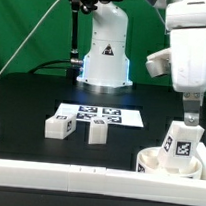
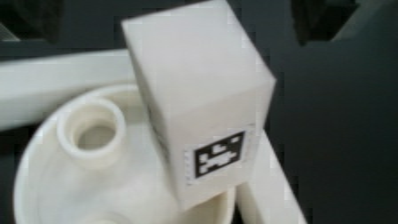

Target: Assemble stool

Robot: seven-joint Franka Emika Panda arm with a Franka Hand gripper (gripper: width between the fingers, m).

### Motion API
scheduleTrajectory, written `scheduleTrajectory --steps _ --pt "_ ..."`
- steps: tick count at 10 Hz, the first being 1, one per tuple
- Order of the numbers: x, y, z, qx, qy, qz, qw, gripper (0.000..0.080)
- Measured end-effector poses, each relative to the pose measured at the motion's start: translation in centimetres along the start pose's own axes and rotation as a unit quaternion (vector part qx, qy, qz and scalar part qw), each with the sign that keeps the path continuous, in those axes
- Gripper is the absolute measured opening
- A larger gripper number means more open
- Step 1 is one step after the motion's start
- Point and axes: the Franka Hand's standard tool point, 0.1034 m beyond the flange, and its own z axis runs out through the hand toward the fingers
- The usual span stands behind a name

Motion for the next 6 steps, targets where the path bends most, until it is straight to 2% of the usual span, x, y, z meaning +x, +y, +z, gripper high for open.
scheduleTrajectory --steps 4,6 --pt "-0.6 0.3 0.6 -0.002 -0.015 -0.14 0.99 0.0649" --pt "-1.2 0.3 0.7 -0.001 -0.016 -0.122 0.992 0.0649"
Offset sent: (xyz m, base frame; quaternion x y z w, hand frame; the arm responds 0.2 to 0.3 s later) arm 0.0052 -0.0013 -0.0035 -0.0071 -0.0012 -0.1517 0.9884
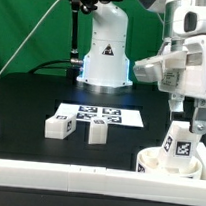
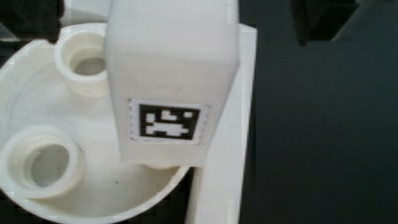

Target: Assemble stool

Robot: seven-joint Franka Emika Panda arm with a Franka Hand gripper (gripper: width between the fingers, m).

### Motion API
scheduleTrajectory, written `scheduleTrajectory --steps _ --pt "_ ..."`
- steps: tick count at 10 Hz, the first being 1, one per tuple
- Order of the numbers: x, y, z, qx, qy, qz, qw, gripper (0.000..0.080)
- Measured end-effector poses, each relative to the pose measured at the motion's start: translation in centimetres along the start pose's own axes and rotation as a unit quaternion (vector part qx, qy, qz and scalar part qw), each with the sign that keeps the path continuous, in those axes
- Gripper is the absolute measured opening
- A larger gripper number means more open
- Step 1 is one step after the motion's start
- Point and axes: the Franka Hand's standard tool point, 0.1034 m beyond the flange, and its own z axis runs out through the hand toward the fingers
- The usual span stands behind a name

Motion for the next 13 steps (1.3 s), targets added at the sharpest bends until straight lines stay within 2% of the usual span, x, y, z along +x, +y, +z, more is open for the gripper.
scheduleTrajectory --steps 4,5,6,11,12,13 --pt "-0.72 -0.29 0.6 0.006 -0.002 0.031 1.0 0.0637" --pt "-0.77 -0.43 0.79 0.008 -0.002 0.031 0.999 0.0466" --pt "-0.7 -0.43 0.77 0.008 -0.002 0.031 0.999 0.0338" --pt "-0.7 -0.42 0.77 0.008 -0.001 0.052 0.999 0.0338" --pt "-0.7 -0.54 0.82 0.011 -0.001 0.116 0.993 0.0338" --pt "-0.85 -0.79 0.83 0.02 -0.002 0.21 0.978 0.034"
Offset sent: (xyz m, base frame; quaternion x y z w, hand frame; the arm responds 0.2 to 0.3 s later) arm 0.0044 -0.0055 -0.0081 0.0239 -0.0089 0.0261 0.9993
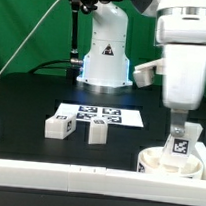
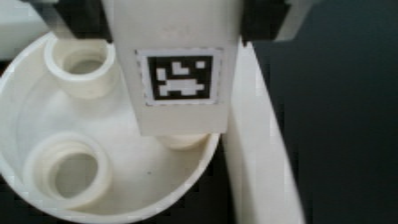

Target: Assemble stool

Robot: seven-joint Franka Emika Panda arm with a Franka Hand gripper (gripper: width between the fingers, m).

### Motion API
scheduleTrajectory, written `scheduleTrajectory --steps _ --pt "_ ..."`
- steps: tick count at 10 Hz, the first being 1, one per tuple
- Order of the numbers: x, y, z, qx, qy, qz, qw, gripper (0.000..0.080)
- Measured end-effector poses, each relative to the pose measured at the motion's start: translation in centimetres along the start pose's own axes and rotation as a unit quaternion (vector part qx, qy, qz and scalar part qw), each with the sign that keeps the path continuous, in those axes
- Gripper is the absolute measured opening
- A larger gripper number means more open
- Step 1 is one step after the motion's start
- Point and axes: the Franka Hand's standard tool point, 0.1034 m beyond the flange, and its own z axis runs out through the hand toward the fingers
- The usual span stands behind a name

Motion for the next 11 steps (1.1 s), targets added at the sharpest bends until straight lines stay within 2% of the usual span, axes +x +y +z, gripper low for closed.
scheduleTrajectory --steps 2,5,10,11 --pt "-0.07 0.05 0.03 0.005 0.011 0.102 0.995 0.034" --pt "0.47 0.12 0.13 -0.019 0.039 0.194 0.98 0.034" --pt "0.44 0.13 0.16 -0.011 0.044 0.332 0.942 0.034" --pt "0.45 0.1 0.17 -0.007 0.046 0.369 0.928 0.034"
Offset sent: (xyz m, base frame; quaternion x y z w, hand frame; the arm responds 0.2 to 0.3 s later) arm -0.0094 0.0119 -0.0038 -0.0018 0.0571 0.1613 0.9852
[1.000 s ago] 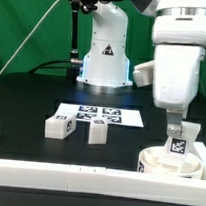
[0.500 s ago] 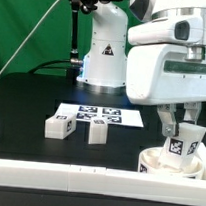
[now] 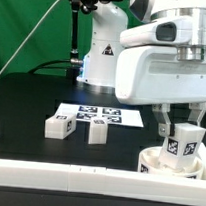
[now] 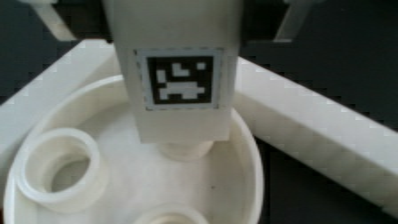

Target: Assemble stool

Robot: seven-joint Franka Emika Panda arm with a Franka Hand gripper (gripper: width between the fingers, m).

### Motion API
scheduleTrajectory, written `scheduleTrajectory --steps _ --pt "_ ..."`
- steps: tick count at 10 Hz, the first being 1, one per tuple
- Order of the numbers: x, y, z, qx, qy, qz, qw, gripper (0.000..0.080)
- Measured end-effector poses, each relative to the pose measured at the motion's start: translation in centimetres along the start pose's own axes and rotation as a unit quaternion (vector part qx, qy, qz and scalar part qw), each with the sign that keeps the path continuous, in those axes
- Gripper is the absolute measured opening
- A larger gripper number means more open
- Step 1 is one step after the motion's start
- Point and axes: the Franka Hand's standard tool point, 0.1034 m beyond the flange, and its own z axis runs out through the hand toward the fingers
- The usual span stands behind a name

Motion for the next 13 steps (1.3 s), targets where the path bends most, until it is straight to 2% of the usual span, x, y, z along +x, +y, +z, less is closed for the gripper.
scheduleTrajectory --steps 3,5,7,10,11,13 --pt "-0.2 0.0 0.1 0.007 0.019 0.162 0.987 0.034" --pt "0.1 -1.0 0.1 0.011 0.024 0.236 0.971 0.034" --pt "0.2 -1.5 0.2 0.018 0.023 0.312 0.95 0.034" --pt "0.1 -1.6 0.3 0.029 0.025 0.464 0.885 0.034" --pt "0.0 -1.6 0.2 0.033 0.022 0.52 0.853 0.034" --pt "0.0 -1.7 0.3 0.031 0.021 0.587 0.809 0.034"
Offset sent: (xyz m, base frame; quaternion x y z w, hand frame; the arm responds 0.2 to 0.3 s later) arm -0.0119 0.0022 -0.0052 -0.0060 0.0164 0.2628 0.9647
